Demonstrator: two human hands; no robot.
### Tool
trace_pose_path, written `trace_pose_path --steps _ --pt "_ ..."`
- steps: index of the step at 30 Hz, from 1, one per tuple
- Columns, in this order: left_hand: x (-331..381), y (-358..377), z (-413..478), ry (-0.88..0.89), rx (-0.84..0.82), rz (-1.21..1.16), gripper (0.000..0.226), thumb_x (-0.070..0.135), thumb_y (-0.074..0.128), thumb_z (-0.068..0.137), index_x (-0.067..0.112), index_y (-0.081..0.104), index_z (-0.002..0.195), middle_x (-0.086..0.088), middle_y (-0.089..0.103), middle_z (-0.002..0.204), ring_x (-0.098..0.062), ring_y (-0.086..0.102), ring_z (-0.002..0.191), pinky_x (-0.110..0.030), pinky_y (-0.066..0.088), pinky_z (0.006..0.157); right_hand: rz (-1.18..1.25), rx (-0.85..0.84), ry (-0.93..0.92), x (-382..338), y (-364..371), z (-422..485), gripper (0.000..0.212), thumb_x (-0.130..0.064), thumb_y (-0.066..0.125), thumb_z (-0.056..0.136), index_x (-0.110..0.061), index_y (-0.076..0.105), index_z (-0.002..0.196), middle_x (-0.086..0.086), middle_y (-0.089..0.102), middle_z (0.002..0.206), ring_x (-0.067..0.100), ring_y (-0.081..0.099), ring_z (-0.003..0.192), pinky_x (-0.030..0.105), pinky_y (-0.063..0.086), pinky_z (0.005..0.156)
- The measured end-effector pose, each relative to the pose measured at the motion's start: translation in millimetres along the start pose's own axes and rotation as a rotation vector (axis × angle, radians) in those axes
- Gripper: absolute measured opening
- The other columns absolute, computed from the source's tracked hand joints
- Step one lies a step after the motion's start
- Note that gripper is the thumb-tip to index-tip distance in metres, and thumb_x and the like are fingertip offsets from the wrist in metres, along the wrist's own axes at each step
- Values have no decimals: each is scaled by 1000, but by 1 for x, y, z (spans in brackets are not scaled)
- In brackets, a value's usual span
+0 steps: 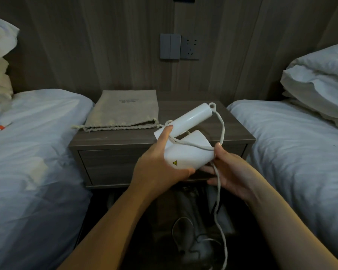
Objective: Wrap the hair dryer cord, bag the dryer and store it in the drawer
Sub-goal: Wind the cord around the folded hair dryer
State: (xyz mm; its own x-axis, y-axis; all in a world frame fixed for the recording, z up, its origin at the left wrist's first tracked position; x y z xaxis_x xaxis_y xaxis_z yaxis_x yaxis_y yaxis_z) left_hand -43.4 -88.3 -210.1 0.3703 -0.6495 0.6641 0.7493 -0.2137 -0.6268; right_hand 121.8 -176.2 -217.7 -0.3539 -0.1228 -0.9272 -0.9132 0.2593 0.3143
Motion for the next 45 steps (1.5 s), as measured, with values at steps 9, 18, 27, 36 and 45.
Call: trace_pose_path --steps 9,18,27,36,45 --pt "4 -5 1 74 109 179 116 45 81 60 39 3 146 0 53 130 -18 53 112 -36 46 85 -870 281 -65 -14 19 -14 75 -60 23 91 -5 55 52 1 50 34 11 45 31 24 42 50" --pt "-3 -14 4 41 151 403 118 50 77 63 40 -7 145 -8 52 114 -22 52 101 -37 46 71 -1441 -5 -76 -20 38 -26 12 -29 54 90 -23 65 90 -10 58 74 7 57 70 20 42 64" --pt "-6 -18 5 269 -106 508 116 58 70 65 46 -18 140 -4 49 121 -20 49 106 -34 47 76 -1645 304 -923 -28 44 -39 17 -27 59 77 -15 69 70 2 66 64 26 62 52 38 51 44" --pt "-13 -5 3 372 -234 599 113 59 64 68 50 -28 132 0 47 115 -16 46 101 -27 40 69 -1197 164 -407 -45 16 -36 8 -18 74 75 -23 72 69 -6 72 73 4 65 72 24 50 71" --pt "4 5 -5 470 -297 599 111 54 69 66 49 -17 137 -1 51 103 -17 49 90 -27 35 62 -1107 530 -540 -48 -10 -26 27 -19 82 63 -39 64 64 -15 67 75 4 63 75 19 44 70"
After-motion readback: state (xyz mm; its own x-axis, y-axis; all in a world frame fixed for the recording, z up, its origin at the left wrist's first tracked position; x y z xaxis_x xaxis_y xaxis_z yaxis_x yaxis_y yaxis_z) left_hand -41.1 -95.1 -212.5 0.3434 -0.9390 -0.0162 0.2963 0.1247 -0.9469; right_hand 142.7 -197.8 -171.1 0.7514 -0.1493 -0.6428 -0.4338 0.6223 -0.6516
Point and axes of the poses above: each hand's wrist, its own z-axis towards the middle knuckle, its own y-axis out of the palm, x = y × z, the point moved 2 cm from there along z, towards the middle knuckle
